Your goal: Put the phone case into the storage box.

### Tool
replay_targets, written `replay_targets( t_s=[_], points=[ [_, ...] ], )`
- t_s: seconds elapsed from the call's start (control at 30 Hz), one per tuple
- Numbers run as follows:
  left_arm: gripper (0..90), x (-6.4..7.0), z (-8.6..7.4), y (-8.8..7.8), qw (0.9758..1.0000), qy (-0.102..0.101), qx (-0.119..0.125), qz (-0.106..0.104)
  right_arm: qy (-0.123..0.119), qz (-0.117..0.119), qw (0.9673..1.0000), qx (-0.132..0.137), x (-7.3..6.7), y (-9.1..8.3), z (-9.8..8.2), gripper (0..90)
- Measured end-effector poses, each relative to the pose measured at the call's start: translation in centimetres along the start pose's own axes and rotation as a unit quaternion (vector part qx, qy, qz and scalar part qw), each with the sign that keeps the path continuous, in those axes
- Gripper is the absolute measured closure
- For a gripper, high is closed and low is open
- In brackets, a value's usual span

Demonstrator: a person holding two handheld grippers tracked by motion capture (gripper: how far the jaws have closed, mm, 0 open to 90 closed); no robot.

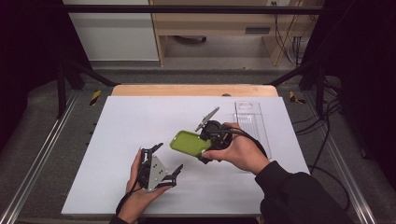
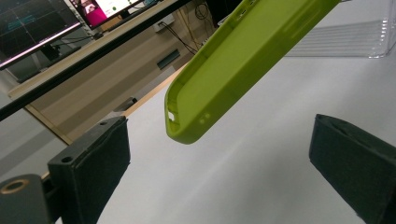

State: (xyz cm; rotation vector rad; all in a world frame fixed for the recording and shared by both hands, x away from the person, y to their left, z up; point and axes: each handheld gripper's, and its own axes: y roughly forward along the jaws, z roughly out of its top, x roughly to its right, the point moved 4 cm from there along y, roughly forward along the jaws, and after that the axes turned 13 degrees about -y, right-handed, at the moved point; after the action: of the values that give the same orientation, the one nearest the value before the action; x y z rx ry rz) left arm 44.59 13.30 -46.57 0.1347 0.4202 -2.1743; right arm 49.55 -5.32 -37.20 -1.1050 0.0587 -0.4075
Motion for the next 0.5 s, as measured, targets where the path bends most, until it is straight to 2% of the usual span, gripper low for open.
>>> replay_targets(
  t_s=[0.27, 0.37, 0.5],
  points=[
    [7.7, 0.3, -0.1, -0.4, 0.9994, 0.033, 0.001, 0.014, -0.014, 0.01, 0.9999, -0.003, -0.2, 0.0, 1.1, 17.4],
    [8.4, 0.5, -0.1, -0.4, 0.9982, 0.056, -0.003, 0.022, -0.014, 0.01, 0.9998, -0.005, -0.6, -0.3, 1.3, 17.4],
    [10.1, 0.7, -0.1, -0.7, 0.9971, 0.071, -0.001, 0.029, -0.019, 0.013, 0.9997, -0.005, -0.8, -0.7, 1.1, 17.4]
  ],
)
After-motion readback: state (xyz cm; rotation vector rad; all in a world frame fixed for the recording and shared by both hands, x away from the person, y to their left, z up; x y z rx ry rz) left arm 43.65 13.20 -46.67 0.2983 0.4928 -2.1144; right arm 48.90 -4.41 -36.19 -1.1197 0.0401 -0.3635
